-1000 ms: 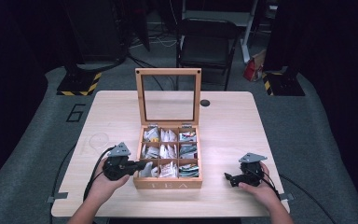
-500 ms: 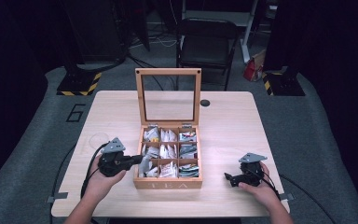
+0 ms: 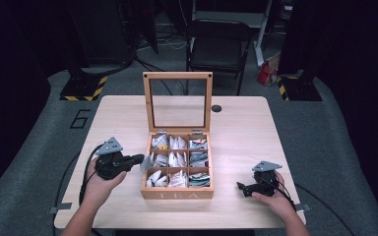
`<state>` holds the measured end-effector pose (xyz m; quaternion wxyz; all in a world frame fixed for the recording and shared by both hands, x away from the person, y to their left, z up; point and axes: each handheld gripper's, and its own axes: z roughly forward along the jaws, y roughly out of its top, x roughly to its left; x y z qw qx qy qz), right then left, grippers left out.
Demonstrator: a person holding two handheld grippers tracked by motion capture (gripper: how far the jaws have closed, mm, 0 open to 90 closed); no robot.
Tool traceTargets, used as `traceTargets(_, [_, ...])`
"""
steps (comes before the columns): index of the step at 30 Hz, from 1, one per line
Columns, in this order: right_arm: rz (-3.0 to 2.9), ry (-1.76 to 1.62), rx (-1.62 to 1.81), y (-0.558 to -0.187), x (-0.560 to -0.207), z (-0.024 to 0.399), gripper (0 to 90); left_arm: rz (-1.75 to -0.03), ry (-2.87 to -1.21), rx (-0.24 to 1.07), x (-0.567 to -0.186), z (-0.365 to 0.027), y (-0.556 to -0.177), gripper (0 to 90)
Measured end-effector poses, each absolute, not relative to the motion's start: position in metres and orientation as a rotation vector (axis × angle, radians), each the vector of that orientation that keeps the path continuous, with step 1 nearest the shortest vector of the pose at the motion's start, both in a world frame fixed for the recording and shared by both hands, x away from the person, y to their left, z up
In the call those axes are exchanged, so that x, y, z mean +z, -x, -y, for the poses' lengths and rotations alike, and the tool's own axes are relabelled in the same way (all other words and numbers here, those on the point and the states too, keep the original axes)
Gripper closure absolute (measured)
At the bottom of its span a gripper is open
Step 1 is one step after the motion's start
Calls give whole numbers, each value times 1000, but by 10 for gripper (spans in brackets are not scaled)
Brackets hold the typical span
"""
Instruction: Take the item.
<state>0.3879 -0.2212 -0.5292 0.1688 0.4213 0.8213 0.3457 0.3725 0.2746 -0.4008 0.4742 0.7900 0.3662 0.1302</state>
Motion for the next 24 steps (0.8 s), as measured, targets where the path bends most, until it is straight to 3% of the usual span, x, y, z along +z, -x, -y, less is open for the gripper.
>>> traceTargets(24, [-2333,-1201,987,-388,-529,221,0,-977,-1883,405,-390,-307,-382,896])
